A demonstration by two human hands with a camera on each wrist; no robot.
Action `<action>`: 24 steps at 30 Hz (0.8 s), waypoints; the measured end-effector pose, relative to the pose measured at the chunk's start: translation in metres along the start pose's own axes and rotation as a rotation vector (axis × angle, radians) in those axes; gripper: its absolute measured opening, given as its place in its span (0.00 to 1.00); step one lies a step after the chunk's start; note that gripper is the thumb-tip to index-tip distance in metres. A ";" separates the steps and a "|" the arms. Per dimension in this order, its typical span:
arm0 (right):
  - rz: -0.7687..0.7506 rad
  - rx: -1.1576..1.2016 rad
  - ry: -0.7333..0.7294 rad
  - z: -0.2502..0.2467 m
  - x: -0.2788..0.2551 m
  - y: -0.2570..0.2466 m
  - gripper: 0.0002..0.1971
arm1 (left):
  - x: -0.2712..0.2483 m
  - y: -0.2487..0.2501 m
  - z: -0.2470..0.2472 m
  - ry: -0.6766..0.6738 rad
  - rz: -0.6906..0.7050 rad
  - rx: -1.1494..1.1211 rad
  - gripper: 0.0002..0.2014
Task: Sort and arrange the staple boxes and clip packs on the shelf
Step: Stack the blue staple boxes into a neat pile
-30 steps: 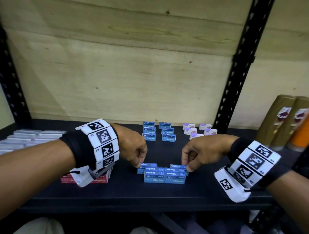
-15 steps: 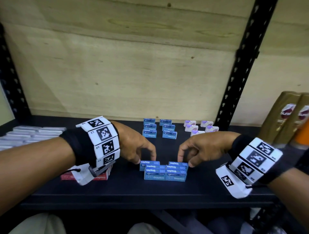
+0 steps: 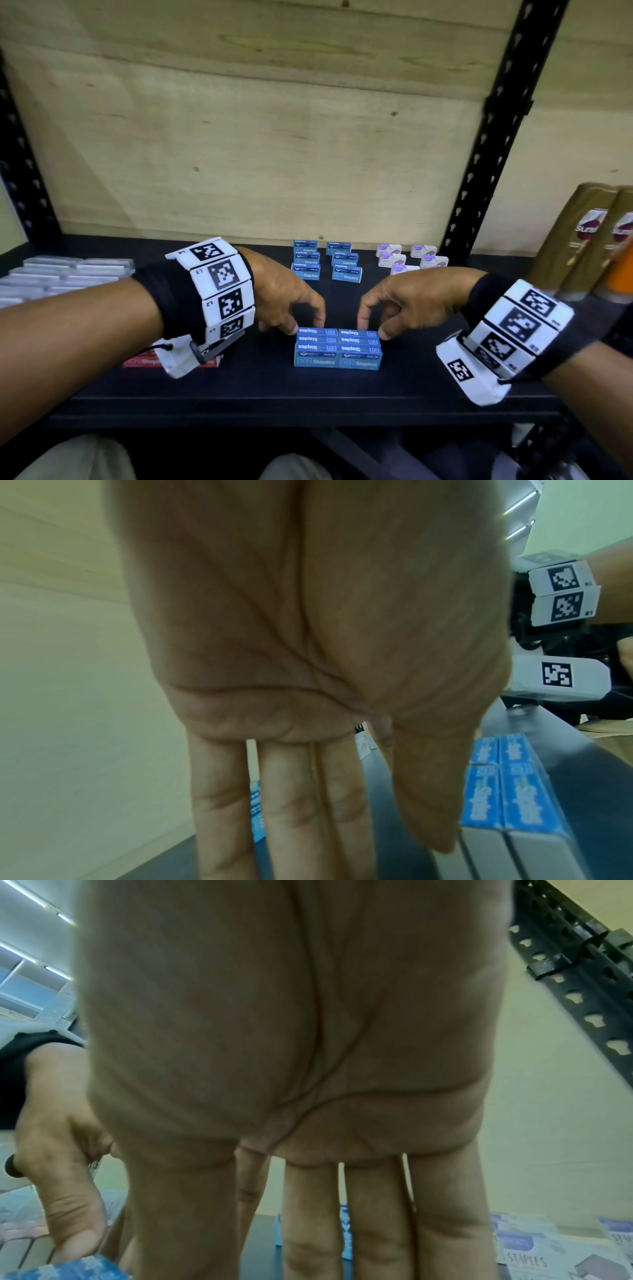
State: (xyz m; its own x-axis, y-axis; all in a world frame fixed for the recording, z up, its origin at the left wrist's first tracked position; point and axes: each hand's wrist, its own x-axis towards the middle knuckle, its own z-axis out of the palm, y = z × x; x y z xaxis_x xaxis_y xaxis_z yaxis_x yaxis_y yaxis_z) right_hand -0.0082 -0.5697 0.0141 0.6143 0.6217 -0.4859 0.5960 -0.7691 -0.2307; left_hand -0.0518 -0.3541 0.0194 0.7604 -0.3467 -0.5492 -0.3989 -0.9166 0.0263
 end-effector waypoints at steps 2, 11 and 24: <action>0.003 -0.009 0.002 0.000 0.000 -0.001 0.11 | 0.001 0.001 0.000 -0.007 0.003 0.013 0.17; 0.065 -0.005 0.008 -0.007 0.006 0.002 0.14 | 0.007 -0.010 -0.002 0.042 -0.006 -0.047 0.19; 0.181 -0.193 0.357 -0.059 0.078 0.034 0.14 | 0.058 -0.061 -0.045 0.385 -0.220 0.051 0.16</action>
State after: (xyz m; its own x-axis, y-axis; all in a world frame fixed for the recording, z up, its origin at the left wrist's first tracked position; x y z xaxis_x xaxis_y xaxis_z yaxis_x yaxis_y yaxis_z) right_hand 0.0905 -0.5391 0.0180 0.8376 0.5178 -0.1742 0.5272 -0.8497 0.0092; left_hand 0.0399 -0.3272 0.0236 0.9614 -0.2026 -0.1860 -0.2241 -0.9692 -0.1026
